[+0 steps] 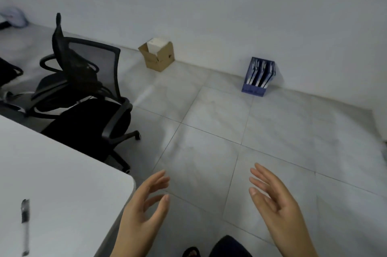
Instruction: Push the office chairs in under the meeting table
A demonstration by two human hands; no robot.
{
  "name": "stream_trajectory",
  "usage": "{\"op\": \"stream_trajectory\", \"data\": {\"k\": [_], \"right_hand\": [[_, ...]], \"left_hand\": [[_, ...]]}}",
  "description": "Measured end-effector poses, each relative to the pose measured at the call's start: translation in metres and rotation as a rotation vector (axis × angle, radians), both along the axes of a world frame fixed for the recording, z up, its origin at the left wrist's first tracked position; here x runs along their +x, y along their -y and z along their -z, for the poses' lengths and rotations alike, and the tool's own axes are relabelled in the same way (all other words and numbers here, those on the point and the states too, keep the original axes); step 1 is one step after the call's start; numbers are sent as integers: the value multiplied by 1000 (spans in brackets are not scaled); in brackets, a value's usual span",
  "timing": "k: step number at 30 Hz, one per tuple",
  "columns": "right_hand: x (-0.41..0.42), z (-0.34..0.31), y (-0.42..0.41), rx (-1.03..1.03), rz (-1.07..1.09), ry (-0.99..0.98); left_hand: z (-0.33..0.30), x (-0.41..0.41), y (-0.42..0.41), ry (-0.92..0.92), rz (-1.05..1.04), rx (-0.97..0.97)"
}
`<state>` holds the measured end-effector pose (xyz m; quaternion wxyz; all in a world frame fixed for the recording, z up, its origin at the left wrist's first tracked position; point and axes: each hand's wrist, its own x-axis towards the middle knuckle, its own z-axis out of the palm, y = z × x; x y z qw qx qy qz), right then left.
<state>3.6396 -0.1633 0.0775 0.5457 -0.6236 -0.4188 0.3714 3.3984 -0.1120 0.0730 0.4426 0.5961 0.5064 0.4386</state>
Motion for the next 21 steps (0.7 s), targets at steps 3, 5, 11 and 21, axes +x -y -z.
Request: {"op": "stream_trajectory", "data": {"k": [3, 5, 11, 21], "right_hand": [[17, 6, -67, -21, -52, -6], [28, 10, -113, -33, -89, -8], [84, 14, -275, -45, -214, 19], [120, 5, -520, -88, -512, 72]], "left_hand": [[6, 12, -55, 3, -66, -28], [11, 21, -94, 1, -114, -38], [20, 73, -222, -3, -233, -54], [10, 126, -396, 27, -524, -127]]}}
